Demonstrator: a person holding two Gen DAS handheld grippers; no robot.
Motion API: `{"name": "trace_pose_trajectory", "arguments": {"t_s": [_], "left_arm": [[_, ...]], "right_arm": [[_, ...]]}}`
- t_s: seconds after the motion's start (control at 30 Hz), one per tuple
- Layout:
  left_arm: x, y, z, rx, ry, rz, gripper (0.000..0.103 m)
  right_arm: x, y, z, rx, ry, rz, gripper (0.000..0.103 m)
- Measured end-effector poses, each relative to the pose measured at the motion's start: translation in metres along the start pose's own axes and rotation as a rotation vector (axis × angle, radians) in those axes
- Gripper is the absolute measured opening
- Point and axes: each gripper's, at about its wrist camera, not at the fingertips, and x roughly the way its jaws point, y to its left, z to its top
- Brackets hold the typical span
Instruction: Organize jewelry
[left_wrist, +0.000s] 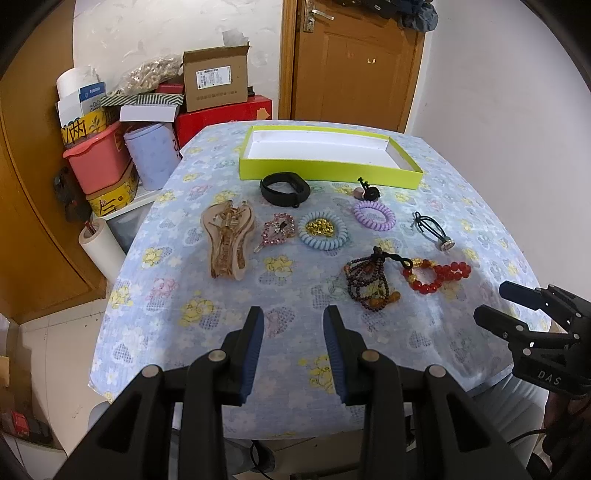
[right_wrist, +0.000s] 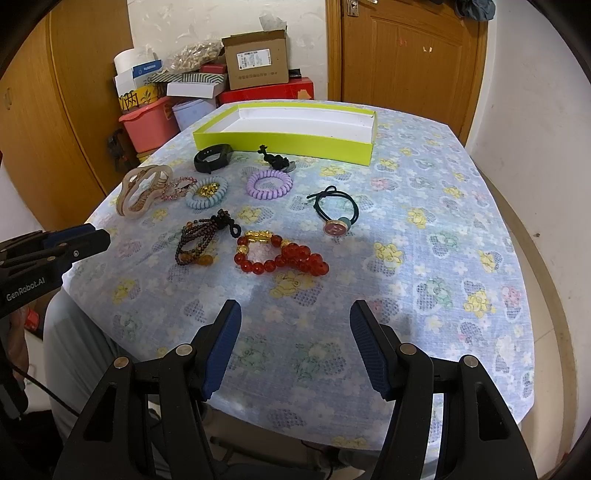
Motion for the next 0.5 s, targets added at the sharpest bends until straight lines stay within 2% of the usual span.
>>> {"name": "trace_pose_trajectory", "arguments": {"t_s": [0.13, 0.43, 0.5], "left_arm": [[0.001, 0.002, 0.001, -0.008, -0.001, -0.001, 0.035], [0.007, 0.016, 0.008, -0.036, -0.003, 0.011, 0.035], [0.008, 0.022, 0.011, -0.05, -0.007, 0.021, 0.044]], "right_arm": [[0.001, 0.001, 0.001, -0.003, -0.003, 0.005, 0.067], [0.005, -0.002, 0.008, -0.004, -0.009, 0.023, 0.068], [0.006, -0.004, 0.011, -0.003, -0.012, 0.027, 0.068]]}}
